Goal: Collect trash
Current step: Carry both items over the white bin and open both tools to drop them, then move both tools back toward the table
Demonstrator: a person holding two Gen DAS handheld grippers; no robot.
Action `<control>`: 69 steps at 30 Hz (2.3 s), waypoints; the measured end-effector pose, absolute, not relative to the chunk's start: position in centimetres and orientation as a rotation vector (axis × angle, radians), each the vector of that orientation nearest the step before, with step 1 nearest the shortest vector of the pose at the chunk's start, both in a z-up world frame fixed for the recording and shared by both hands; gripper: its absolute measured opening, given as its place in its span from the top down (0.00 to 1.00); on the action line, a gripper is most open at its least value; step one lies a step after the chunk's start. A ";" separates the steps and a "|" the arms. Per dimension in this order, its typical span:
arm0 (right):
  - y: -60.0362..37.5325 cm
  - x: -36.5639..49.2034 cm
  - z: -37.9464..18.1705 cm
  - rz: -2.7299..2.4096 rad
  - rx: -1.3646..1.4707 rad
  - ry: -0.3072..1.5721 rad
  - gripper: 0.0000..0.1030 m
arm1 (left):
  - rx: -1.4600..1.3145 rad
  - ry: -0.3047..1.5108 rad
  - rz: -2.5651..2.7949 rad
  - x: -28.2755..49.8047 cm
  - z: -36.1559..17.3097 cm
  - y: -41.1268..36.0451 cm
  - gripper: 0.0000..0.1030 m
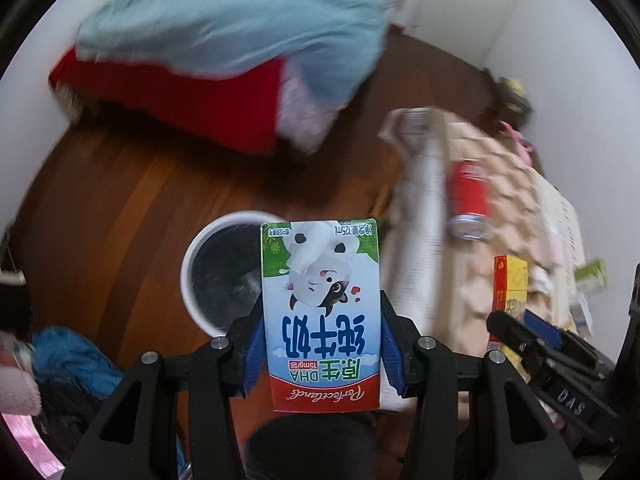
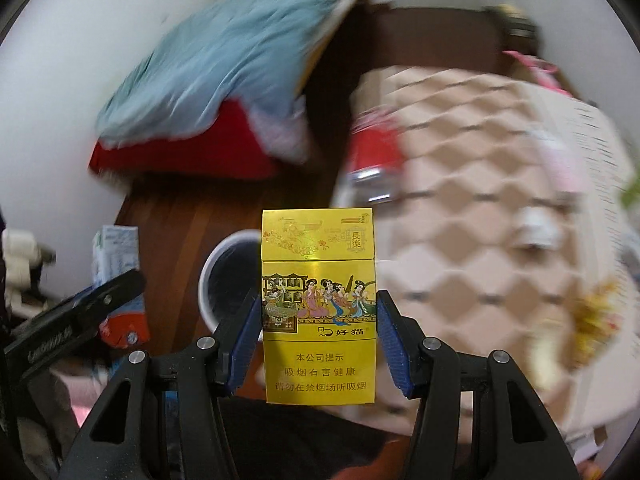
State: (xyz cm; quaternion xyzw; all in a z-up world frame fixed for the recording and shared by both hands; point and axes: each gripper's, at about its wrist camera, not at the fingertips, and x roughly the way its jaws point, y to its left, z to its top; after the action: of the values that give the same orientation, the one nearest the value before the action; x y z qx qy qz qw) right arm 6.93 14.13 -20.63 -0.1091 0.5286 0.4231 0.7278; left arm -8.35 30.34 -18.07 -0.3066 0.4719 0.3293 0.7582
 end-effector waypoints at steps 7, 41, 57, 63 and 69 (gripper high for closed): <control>26.1 2.8 -29.2 1.013 -0.390 1.244 0.44 | -0.862 1.118 0.736 -11.3 -27.9 40.1 0.56; 31.2 -1.3 -36.1 1.008 -0.680 1.216 0.00 | -0.761 1.115 1.047 -19.9 -28.0 38.5 0.06; 21.5 -3.3 -22.1 1.142 -0.528 1.029 0.00 | -0.621 0.925 1.048 -21.5 -15.9 29.0 0.06; 17.0 -3.7 -17.8 1.203 -0.445 1.001 0.00 | -0.576 0.884 1.034 -21.4 -12.5 25.5 0.06; 11.8 -1.0 -15.0 1.193 -0.287 1.031 0.00 | -0.539 0.859 0.972 -18.3 -11.0 22.1 0.06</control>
State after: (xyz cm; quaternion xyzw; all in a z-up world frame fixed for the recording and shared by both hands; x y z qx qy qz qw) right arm -1.05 11.81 -15.00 -0.1284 0.4619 0.5348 0.6959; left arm -18.30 22.15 -11.00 -0.2478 0.3951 0.4472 0.7632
